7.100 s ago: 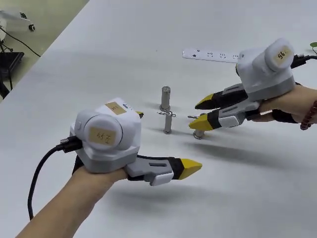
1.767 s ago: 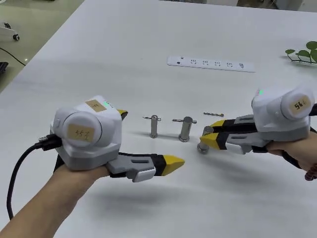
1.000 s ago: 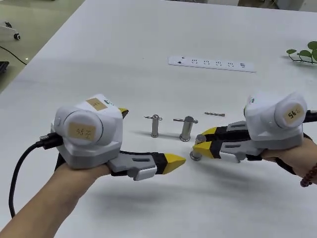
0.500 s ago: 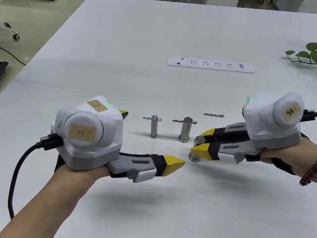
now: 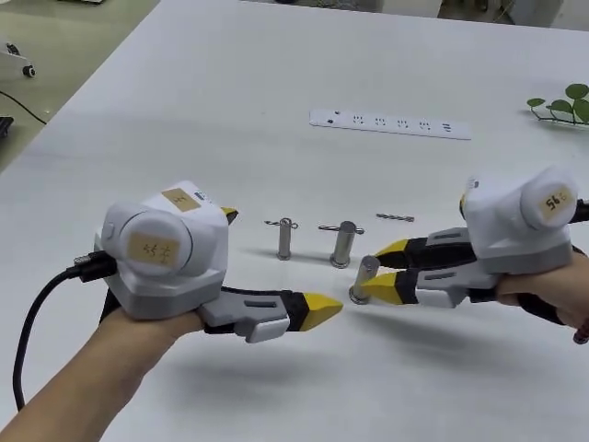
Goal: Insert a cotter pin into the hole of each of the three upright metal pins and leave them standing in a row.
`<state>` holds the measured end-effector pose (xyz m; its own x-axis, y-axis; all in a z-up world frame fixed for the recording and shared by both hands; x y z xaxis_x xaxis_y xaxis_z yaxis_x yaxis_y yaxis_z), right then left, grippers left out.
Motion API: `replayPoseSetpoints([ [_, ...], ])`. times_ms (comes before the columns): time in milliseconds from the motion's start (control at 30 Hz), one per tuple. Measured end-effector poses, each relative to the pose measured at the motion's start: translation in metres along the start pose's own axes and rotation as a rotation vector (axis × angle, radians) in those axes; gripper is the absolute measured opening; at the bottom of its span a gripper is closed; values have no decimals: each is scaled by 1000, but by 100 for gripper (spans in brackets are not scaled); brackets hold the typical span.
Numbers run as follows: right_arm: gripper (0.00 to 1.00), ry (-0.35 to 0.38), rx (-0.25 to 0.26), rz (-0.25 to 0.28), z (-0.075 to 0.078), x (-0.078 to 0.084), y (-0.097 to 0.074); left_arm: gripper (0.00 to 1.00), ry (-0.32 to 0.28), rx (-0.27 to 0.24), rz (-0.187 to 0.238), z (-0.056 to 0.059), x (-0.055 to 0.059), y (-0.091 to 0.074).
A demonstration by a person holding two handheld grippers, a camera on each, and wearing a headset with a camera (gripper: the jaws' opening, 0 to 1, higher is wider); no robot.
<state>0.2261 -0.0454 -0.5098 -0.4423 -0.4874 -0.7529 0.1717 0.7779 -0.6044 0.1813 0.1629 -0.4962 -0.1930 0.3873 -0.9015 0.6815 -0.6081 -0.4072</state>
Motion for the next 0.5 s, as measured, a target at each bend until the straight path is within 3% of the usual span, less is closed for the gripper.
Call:
replayPoseSetpoints([
  [167, 20, 2, 14, -11, 7, -1, -7, 99, -2, -10, 2, -1, 0, 0],
  [500, 18, 24, 89, -50, 34, -11, -21, 99, -7, -26, -4, -2, 0, -1],
])
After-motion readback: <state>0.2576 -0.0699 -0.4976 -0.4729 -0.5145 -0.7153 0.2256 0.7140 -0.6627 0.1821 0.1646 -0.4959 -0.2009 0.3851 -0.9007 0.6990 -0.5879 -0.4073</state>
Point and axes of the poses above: the centre of the closed fingertips' face, and the gripper's own axes: y roughly forward along the fingers, z roughly to its right, x roughly out of its underside, the point moved 9 cm from there along -y, roughly backward along the fingers, and after that the axes turned 12 degrees about y, right-handed, at the moved point
